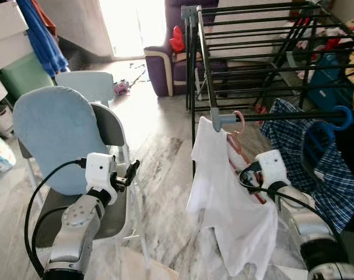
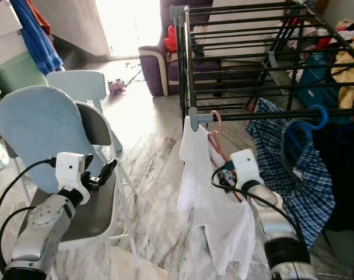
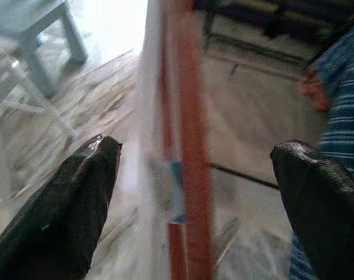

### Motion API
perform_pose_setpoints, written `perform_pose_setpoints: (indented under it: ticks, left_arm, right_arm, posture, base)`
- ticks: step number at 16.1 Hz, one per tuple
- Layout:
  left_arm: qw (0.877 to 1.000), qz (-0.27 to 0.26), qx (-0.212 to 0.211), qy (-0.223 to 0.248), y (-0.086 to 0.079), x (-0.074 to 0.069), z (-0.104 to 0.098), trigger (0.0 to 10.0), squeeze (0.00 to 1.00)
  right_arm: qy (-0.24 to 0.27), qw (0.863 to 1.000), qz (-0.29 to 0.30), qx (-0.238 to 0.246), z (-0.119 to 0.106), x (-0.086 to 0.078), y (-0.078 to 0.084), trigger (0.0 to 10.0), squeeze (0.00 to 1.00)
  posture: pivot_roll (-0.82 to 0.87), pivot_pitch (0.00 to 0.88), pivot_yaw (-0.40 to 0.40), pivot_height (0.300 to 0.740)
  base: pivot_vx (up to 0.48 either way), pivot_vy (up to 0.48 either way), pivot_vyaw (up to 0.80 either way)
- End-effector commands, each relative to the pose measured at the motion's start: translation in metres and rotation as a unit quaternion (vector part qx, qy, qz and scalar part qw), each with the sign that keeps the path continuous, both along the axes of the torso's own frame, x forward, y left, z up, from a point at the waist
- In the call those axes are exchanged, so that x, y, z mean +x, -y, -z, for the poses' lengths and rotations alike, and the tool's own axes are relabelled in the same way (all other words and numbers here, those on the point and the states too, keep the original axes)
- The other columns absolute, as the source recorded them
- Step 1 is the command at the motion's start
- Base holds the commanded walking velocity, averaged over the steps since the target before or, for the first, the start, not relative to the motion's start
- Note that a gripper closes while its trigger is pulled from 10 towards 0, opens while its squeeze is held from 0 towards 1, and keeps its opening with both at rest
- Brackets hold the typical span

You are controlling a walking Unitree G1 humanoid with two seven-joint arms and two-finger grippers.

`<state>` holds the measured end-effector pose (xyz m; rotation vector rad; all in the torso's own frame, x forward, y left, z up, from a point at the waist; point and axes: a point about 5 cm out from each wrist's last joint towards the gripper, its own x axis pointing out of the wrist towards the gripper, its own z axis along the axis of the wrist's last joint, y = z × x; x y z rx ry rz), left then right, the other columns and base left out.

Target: Hang hanger

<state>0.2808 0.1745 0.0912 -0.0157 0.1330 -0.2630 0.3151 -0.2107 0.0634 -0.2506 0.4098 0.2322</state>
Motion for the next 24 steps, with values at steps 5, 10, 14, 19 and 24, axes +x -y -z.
perform_pose_setpoints:
  ticks: [5, 10, 14, 19, 24]
  left_arm:
    - [1.000, -0.006, 0.011, -0.005, -0.009, -0.005, -0.004, 10.0, 0.00]
    - [1.000, -0.002, 0.018, -0.007, -0.008, -0.007, -0.005, 10.0, 0.00]
    - [1.000, 0.004, 0.018, -0.011, -0.006, -0.006, -0.005, 10.0, 0.00]
    - [1.000, 0.002, 0.020, -0.012, -0.007, -0.006, -0.004, 10.0, 0.00]
    - [1.000, 0.004, 0.020, -0.014, -0.004, -0.007, -0.002, 10.0, 0.00]
  right_arm:
    - [0.004, 0.999, -0.029, -0.015, -0.002, 0.016, -0.005, 0.0, 0.00]
    - [0.020, 0.999, -0.021, -0.015, -0.004, 0.021, -0.004, 0.0, 0.00]
    - [0.007, 1.000, -0.019, -0.005, 0.007, 0.013, 0.001, 0.0, 0.00]
    - [0.010, 1.000, -0.020, 0.002, 0.009, 0.006, 0.004, 0.0, 0.00]
    - [0.031, 1.000, 0.000, 0.007, 0.005, 0.007, 0.008, 0.0, 0.00]
  posture:
    - [-0.12, 0.014, 0.090, 0.731]
    - [-0.12, 0.011, 0.091, 0.731]
    - [-0.12, 0.006, 0.093, 0.731]
    - [-0.12, 0.008, 0.091, 0.731]
    - [-0.12, 0.011, 0.089, 0.731]
  base:
    - [0.000, 0.000, 0.00]
    - [0.000, 0.000, 0.00]
    - [0.000, 0.000, 0.00]
    - [0.000, 0.000, 0.00]
    - [0.000, 0.000, 0.00]
